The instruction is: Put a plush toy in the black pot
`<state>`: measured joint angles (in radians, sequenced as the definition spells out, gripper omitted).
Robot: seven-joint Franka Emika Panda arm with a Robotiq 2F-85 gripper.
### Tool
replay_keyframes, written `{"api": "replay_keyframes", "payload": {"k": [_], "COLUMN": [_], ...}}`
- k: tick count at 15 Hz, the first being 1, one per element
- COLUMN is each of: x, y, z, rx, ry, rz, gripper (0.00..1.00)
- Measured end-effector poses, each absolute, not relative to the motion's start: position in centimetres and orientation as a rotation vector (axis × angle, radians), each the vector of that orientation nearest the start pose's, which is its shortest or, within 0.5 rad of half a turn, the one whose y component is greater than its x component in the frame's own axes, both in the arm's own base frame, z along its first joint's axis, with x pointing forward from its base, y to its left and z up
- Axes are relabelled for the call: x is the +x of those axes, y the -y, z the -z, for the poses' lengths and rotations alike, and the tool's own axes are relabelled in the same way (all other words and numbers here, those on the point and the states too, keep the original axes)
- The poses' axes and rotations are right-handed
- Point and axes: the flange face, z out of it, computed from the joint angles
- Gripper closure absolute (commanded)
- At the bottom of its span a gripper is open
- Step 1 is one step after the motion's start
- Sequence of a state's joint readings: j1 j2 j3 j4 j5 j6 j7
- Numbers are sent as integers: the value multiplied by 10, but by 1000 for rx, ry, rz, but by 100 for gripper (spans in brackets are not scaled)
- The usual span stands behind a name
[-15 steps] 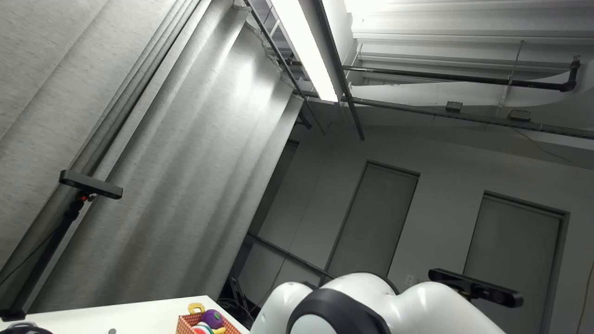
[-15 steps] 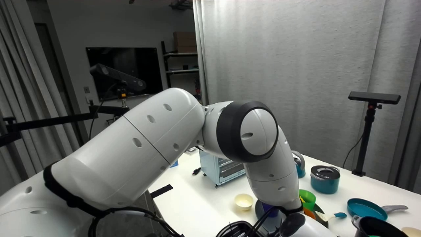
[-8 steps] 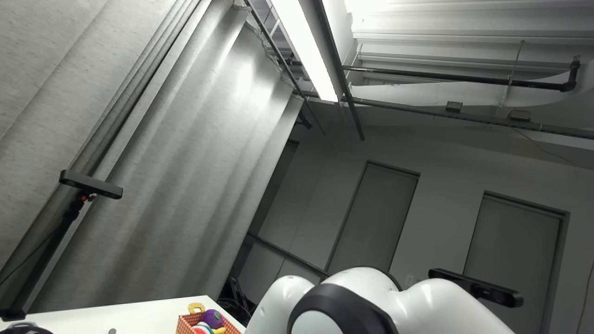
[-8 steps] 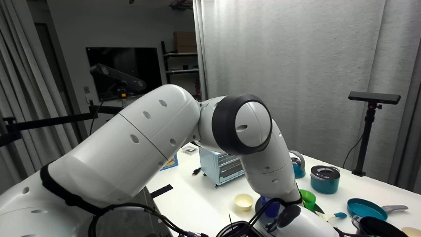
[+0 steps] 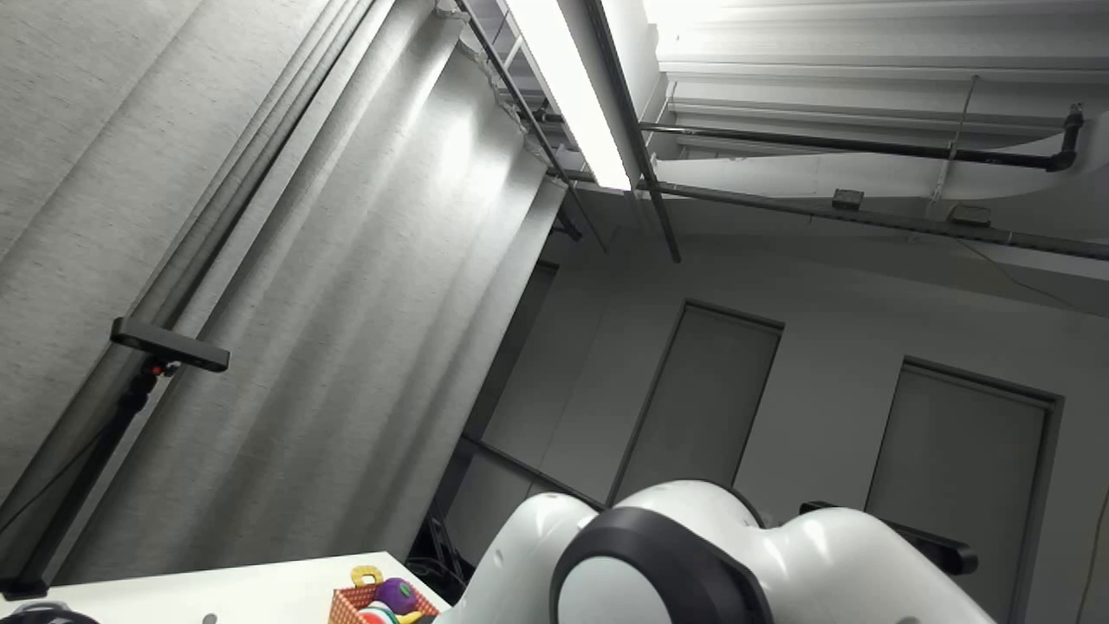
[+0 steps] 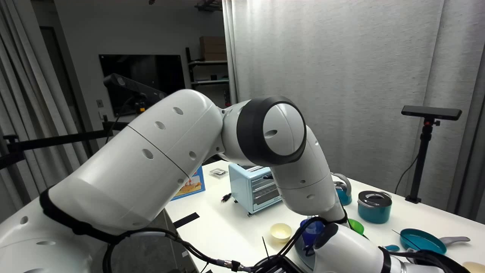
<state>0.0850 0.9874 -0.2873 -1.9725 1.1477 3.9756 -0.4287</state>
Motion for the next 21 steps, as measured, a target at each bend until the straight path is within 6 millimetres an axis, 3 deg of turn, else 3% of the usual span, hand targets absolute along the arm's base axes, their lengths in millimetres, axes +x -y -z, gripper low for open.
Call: {"api": "replay_keyframes", "payload": {"k": [6,14,21], "x": [504,502,501], "y": [204,159,141], "z": [-163,-215,-231], "rx": [1929,1876,1903], "ry": [805,744,691], "rz": [-1064,-1102,-1089], "gripper": [0,0,0]}}
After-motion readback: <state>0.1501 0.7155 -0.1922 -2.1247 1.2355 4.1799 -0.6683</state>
